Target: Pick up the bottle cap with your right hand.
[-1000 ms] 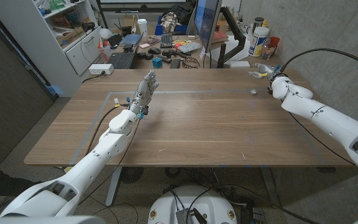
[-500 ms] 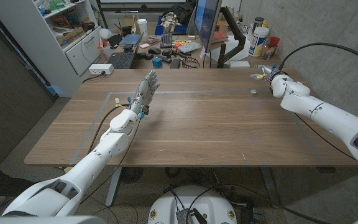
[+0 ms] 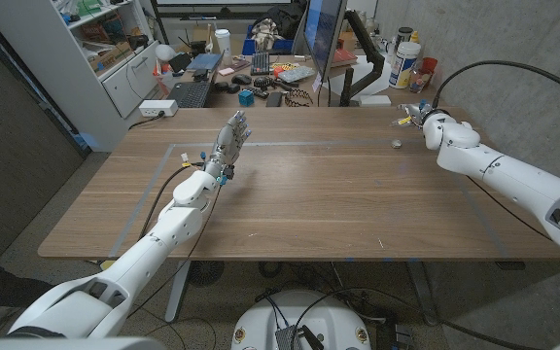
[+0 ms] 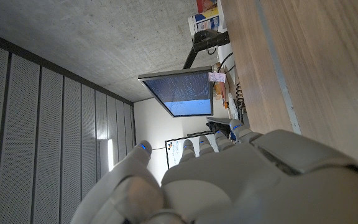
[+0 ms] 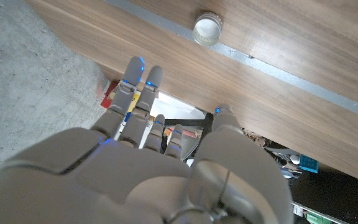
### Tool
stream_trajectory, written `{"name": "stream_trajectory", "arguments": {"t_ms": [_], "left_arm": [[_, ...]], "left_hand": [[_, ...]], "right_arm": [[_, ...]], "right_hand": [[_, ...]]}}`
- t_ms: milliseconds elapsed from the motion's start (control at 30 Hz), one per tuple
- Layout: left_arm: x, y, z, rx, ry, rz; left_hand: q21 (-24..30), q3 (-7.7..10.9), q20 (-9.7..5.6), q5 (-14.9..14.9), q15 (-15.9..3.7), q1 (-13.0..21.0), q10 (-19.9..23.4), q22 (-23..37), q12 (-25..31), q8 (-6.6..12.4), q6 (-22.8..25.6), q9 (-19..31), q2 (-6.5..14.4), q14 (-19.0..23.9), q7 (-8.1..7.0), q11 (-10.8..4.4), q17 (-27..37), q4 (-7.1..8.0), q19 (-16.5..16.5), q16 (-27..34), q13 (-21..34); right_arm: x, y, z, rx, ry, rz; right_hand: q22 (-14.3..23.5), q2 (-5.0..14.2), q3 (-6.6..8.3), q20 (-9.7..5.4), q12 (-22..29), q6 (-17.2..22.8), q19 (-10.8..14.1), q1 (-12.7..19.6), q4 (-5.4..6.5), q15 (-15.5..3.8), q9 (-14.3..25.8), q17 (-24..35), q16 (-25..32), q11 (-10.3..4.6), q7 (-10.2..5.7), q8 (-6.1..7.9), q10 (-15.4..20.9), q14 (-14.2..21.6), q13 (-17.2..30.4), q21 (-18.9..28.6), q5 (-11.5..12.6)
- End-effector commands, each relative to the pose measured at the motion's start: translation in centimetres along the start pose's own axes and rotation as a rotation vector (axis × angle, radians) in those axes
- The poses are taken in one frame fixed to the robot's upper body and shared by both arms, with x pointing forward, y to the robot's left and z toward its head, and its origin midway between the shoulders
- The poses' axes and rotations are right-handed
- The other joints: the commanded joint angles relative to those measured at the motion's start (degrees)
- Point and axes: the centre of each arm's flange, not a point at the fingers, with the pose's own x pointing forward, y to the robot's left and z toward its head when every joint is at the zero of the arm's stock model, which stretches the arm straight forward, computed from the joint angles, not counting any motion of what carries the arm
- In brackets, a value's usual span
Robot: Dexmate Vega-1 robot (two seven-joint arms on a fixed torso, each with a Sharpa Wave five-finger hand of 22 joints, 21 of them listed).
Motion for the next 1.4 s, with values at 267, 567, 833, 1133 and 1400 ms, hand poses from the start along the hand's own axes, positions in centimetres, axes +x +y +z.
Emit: {"name": "stream_trajectory", "arguments": {"t_ms": [267,567,833,1133,1400], "left_arm": [[0.2,0.0,-0.4,-0.007,0.002,0.006],[0.3,-0.2,-0.4,-0.007,0.0,0.003],[0.2,-0.2,-0.4,-0.01,-0.002,0.009],[0.1,-0.1,-0.6,-0.013,-0.001,0.015],[0.1,-0.1,-0.8,-0.019,0.001,0.016]], "left_hand": [[-0.11,-0.38,0.24,0.44,-0.87,-0.12,-0.04,0.25,0.34,0.48,0.41,0.19,-0.52,-1.58,-0.19,0.24,0.27,0.12,-0.53,0.32,0.09],[-0.14,-0.46,0.24,0.46,-0.85,-0.23,-0.01,0.25,0.35,0.44,0.42,0.19,-0.53,-1.6,-0.22,0.15,0.27,0.18,-0.56,0.32,0.09],[-0.16,-0.52,0.27,0.49,-0.79,-0.32,0.0,0.26,0.35,0.41,0.42,0.19,-0.52,-1.54,-0.25,0.13,0.28,0.23,-0.55,0.34,0.09],[-0.17,-0.57,0.29,0.53,-0.76,-0.4,0.02,0.26,0.35,0.38,0.41,0.2,-0.49,-1.56,-0.28,0.16,0.28,0.27,-0.54,0.33,0.09],[-0.23,-0.63,0.33,0.56,-0.5,-0.47,0.0,0.27,0.33,0.36,0.43,0.2,-0.48,-1.67,-0.32,0.09,0.28,0.31,-0.65,0.3,0.09]], "right_arm": [[0.6,0.4,0.1,-0.149,0.067,0.115],[0.8,0.9,0.2,-0.165,0.061,0.132],[1.1,1.3,0.5,-0.187,0.057,0.154],[1.4,1.6,0.9,-0.204,0.054,0.178],[1.8,1.9,1.5,-0.221,0.06,0.223]], "right_hand": [[1.11,-1.35,0.43,-0.16,1.49,0.88,0.95,3.29,-0.73,-5.18,0.3,1.09,1.39,-0.36,-0.22,0.3,4.2,2.37,0.21,2.15,0.84],[2.32,-1.4,0.45,-1.31,1.61,3.08,2.39,5.58,-0.58,-5.74,0.5,3.32,3.98,-0.21,-0.24,0.9,5.91,4.44,0.26,4.6,1.33],[3.55,-1.49,0.2,-2.08,1.1,3.92,2.83,7.05,-0.37,-6.17,0.54,5.44,5.98,-0.35,-0.26,0.91,5.86,4.7,0.3,6.57,1.53],[4.57,-1.52,0.09,-2.56,1.87,5.75,3.7,8.52,-0.19,-6.87,0.59,7.32,8.19,0.32,-0.24,1.22,9.37,6.35,0.34,8.73,1.81],[3.63,-1.47,0.22,-1.89,0.87,6.05,2.53,9.12,0.07,-6.43,0.59,7.6,7.71,0.79,-0.3,1.02,7.87,5.25,0.37,8.57,2.03]]}}
